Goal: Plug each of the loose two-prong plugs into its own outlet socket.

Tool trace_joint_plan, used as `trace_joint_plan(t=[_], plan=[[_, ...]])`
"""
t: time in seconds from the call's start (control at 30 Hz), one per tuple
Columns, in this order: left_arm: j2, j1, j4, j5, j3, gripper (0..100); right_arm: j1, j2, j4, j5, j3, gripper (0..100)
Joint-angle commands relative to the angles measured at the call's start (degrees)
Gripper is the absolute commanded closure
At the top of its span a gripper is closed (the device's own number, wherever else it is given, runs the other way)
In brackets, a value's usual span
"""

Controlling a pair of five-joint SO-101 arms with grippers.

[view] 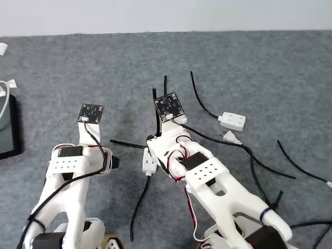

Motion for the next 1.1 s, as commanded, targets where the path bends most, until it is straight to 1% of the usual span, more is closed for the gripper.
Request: trace_joint_plan(t=[0.0, 0.13, 0.53, 0.7, 0.8, 1.07], plan=[[0.0, -0.35, -1.23, -0.44, -2.68, 75, -0.66, -0.31, -0.75, -0.79, -2.9, 99.1], [0.0, -0.35, -1.23, -0.44, -2.68, 75, -0.75, -0.4, -0.66, -2.2, -2.9, 99.1], [0.0, -0.35, -1.23, -0.44, -2.68, 75, -1.01, 0.22, 0.04, -2.2, -2.81, 99.1], [0.0, -0.35, -1.14, -0.44, -2.68, 75, -1.01, 0.31, 0.22, -1.93, -2.02, 99.1], [0.0, -0.35, -1.14, -0.44, -2.68, 75, -1.27, 0.31, 0.13, -0.26, -1.58, 99.1], [0.0, -0.35, -1.14, -0.44, -2.68, 75, -2.24, 0.31, -0.4, -0.35, -1.58, 99.1]])
